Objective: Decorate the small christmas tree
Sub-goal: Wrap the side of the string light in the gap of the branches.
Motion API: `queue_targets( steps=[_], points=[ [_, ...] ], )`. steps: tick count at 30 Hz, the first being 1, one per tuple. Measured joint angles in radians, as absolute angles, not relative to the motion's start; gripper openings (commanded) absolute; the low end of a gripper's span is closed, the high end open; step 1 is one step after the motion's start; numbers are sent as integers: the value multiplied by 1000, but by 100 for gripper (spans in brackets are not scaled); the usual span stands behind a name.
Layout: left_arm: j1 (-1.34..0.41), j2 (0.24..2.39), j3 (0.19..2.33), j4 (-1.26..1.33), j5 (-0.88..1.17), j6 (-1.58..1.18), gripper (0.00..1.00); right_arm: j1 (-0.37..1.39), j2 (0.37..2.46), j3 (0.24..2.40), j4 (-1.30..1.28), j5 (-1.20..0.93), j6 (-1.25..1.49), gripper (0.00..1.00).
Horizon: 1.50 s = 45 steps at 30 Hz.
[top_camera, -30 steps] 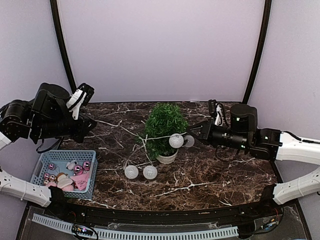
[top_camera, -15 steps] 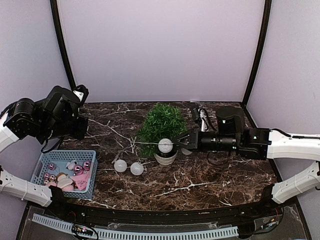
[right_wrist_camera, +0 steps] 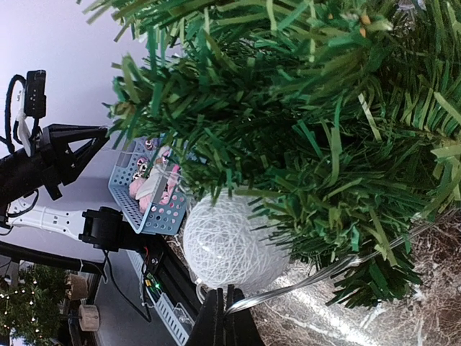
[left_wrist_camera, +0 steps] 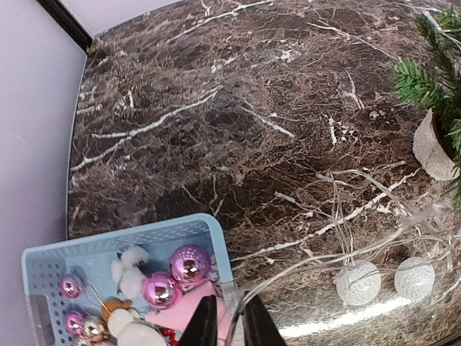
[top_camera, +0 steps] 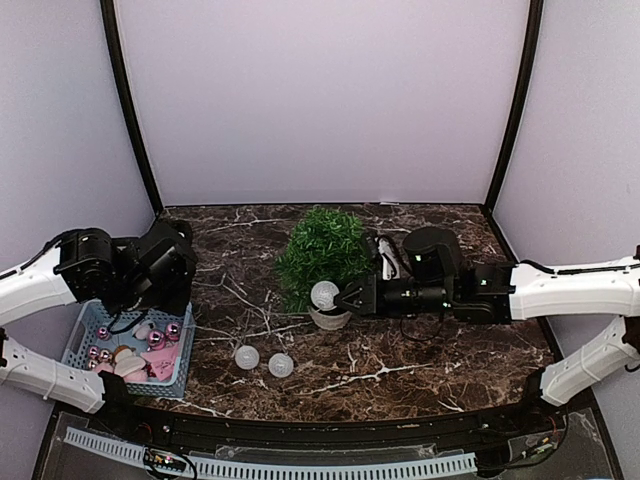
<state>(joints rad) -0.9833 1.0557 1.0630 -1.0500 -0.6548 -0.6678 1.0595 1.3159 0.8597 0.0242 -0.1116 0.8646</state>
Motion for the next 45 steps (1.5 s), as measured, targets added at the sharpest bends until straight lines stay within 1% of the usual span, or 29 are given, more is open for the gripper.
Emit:
queue_targets(
  steps=[1,2,3,4,6,7,10,12,13,16,17,20,21,24,28,33,35,37,38,40,42,45],
  points=[
    [-982,1060,1052,-1046,-645,-665,33,1060,1322,860,27,-112,865,0],
    [-980,1066,1042,-1040,-630,-667,48,1060,1326,860,31,-112,865,0],
    [-980,1072,1035,-1031,-617,-663,55,1060,1330,860,35,-112,866,0],
    [-979,1078,1031,-1018,-601,-656,63,1061,1332,860,40,-111,868,0],
    [-979,1087,1029,-976,-558,-616,71,1061,1337,860,54,-109,871,0],
    [-978,1086,1024,-941,-530,-590,72,1061,1339,860,59,-109,872,0],
    [-978,1072,998,-810,-430,-505,87,1061,1342,860,69,-104,877,0],
    [-978,1045,962,-714,-361,-452,93,1061,1343,860,73,-99,881,0],
    [-978,1028,941,-663,-324,-429,94,1061,1343,860,75,-95,885,0],
    [-978,979,888,-521,-206,-376,94,1061,1343,860,76,-86,896,0],
    [-978,969,870,-461,-154,-355,92,1061,1343,860,77,-85,899,0],
    [-978,982,849,-389,-101,-337,86,1061,1343,860,84,-84,907,0],
    [-978,998,841,-369,-84,-332,84,1061,1343,860,86,-84,910,0],
    [-978,1063,824,-342,-50,-325,80,1061,1343,860,90,-83,916,0],
    [-978,1156,807,-338,7,-331,79,1061,1343,860,92,-80,920,0],
    [-978,1205,760,-300,60,-398,80,1061,1343,860,114,-77,929,0],
    [-978,1205,712,-257,70,-450,77,1061,1343,860,121,-78,934,0],
    [-978,1205,665,-210,70,-501,72,1061,1343,860,130,-78,937,0],
    [-978,1205,649,-193,69,-526,66,1061,1343,860,133,-78,938,0],
    [-978,1205,614,-140,61,-584,61,1061,1343,860,135,-78,940,0],
    [-978,1207,593,-88,48,-629,57,1061,1343,860,135,-78,940,0],
    [-978,1219,577,7,33,-683,54,1061,1343,860,135,-78,940,0]
  ],
)
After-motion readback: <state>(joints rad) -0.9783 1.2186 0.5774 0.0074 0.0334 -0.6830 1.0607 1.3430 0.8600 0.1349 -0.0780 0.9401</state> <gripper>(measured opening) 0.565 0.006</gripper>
